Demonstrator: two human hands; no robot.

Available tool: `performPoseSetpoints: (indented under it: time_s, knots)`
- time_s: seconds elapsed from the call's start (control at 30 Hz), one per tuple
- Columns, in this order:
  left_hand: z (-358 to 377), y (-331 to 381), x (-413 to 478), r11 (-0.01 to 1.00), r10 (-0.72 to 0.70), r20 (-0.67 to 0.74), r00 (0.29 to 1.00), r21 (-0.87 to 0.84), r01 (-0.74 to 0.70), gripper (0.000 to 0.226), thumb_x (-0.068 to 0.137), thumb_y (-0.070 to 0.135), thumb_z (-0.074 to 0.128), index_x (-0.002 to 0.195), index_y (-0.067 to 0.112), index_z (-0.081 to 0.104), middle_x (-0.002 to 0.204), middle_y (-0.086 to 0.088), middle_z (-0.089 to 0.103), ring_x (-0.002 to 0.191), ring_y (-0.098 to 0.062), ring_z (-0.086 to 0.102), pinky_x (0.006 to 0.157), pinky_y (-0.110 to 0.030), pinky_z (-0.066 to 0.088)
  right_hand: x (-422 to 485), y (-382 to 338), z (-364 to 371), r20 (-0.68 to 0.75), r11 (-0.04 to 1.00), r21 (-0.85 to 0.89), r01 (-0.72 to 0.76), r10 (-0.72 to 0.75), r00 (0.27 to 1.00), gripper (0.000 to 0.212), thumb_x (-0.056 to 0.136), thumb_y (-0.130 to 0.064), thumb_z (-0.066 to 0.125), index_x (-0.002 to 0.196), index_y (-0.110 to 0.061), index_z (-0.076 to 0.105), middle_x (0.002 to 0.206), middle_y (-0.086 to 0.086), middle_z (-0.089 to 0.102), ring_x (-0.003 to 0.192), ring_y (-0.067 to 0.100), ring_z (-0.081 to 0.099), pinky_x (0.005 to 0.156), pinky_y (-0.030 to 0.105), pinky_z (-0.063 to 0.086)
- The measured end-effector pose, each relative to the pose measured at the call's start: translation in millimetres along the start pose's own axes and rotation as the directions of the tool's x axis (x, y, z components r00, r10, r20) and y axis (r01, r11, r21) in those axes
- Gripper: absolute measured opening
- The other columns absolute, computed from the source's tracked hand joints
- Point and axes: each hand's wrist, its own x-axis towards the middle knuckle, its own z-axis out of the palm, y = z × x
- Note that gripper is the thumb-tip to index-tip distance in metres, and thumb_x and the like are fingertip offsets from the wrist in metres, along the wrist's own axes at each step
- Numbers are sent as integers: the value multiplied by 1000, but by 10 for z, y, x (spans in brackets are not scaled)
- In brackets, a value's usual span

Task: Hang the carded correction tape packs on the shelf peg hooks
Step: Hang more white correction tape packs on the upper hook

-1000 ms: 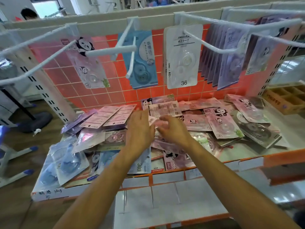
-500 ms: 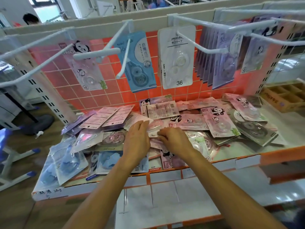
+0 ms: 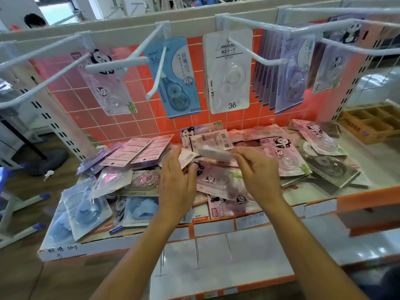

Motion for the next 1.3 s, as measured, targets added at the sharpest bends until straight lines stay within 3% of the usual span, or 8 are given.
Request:
performPoseSetpoints:
  time_s: [0.23, 0.33, 0.43, 0.6, 0.73, 0.97, 1.2, 1.3]
  knots:
    - [251, 100, -150, 962, 264, 87, 961, 51, -269, 100, 75, 54, 66, 150, 21, 8, 158, -13, 17, 147, -29, 16, 116, -46, 25, -27, -518, -169, -62, 878, 449, -167, 217, 974, 17, 95, -13, 54, 89, -23, 66, 79, -11, 68, 69, 6, 67, 59, 18, 54]
    - [264, 174, -135, 978, 202, 2, 979, -53, -202, 81, 88, 36, 58, 150, 29, 6, 159, -10, 15, 147, -27, 15, 115, -35, 26, -69, -667, -178, 27, 781, 576, -240, 275, 961, 18, 95, -11, 53, 87, -20, 65, 85, -6, 70, 75, 7, 69, 58, 17, 54]
    - [196, 222, -101, 966, 178, -34, 983, -186, -181, 55, 93, 17, 47, 146, 18, 32, 145, -2, 42, 129, -14, 44, 99, -9, 38, -77, -712, -171, 84, 733, 634, -248, 254, 964, 16, 96, -13, 52, 93, -18, 66, 88, -4, 73, 83, 12, 71, 67, 21, 57]
    - [98, 244, -92, 943, 30, 166, 986, -332, 27, 30, 99, 26, 39, 109, 9, 62, 79, 6, 61, 70, -18, 57, 62, -23, 49, -40, -655, -145, 84, 743, 621, -251, 255, 963, 21, 98, -14, 48, 101, -16, 68, 92, 1, 74, 88, 14, 71, 78, 25, 56]
    - [75, 292, -156, 806, -125, 345, 930, -511, 299, 15, 92, 42, 54, 96, 30, 63, 81, -5, 65, 77, -27, 66, 66, -52, 59, -37, -615, -131, 53, 789, 574, -219, 231, 972, 23, 94, -1, 51, 97, -17, 68, 93, 0, 72, 87, 12, 70, 82, 26, 56]
    - [-33, 420, -179, 708, -301, 384, 873, -524, 474, 3, 87, 20, 68, 85, 20, 66, 83, -15, 69, 74, -29, 70, 61, -42, 61, -47, -549, -175, -105, 955, 297, -6, 39, 994, 29, 87, 0, 55, 99, -23, 67, 94, -14, 67, 90, 1, 64, 81, 15, 50]
    - [-202, 478, -51, 989, 70, 105, 992, -140, -55, 8, 79, 23, 77, 81, 15, 74, 62, 17, 63, 57, 2, 56, 53, -12, 44, -88, -474, -102, 175, 939, -109, 327, -306, 936, 49, 76, 1, 54, 121, -15, 62, 117, 2, 65, 113, 17, 54, 99, 27, 39]
    - [-275, 571, 21, 979, 186, 17, 982, -86, -183, 14, 78, 28, 71, 89, 19, 73, 74, 8, 71, 60, -4, 60, 57, -27, 53, -104, -399, -48, 251, 931, -179, 318, -270, 930, 44, 79, -8, 54, 121, -16, 62, 107, 2, 69, 100, 24, 60, 90, 38, 46]
